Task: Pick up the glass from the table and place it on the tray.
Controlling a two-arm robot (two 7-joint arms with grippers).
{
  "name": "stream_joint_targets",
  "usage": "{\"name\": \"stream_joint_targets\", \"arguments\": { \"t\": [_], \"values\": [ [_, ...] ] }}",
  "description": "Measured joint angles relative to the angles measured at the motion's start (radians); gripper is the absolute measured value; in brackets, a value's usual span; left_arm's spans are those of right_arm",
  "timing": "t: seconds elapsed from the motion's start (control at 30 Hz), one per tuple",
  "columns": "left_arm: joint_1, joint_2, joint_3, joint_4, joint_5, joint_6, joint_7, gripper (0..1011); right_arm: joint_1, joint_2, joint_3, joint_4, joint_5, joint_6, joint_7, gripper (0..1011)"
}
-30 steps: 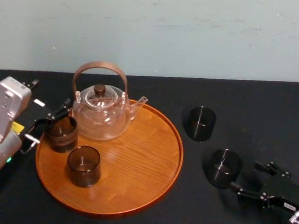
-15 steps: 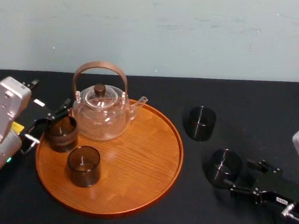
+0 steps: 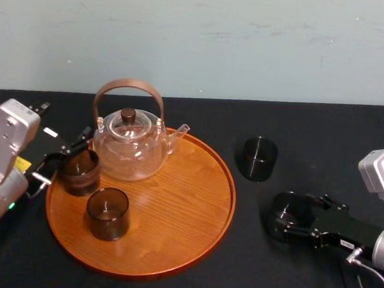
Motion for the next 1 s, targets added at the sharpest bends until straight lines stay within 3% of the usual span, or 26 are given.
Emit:
{"name": "stream_joint_targets", "arguments": {
  "t": [0.8, 1.0],
  "values": [
    [0.000, 0.000, 0.000, 0.000, 0.000, 0.000, 0.000, 1001, 0.031, -0.014, -0.025, 0.023, -0.024, 0.010, -0.012, 1003],
    [0.000, 0.000, 0.000, 0.000, 0.000, 0.000, 0.000, 1001, 0.031, -0.013, -0.024, 0.022, -0.022, 0.010, -0.011, 900]
  ]
}}
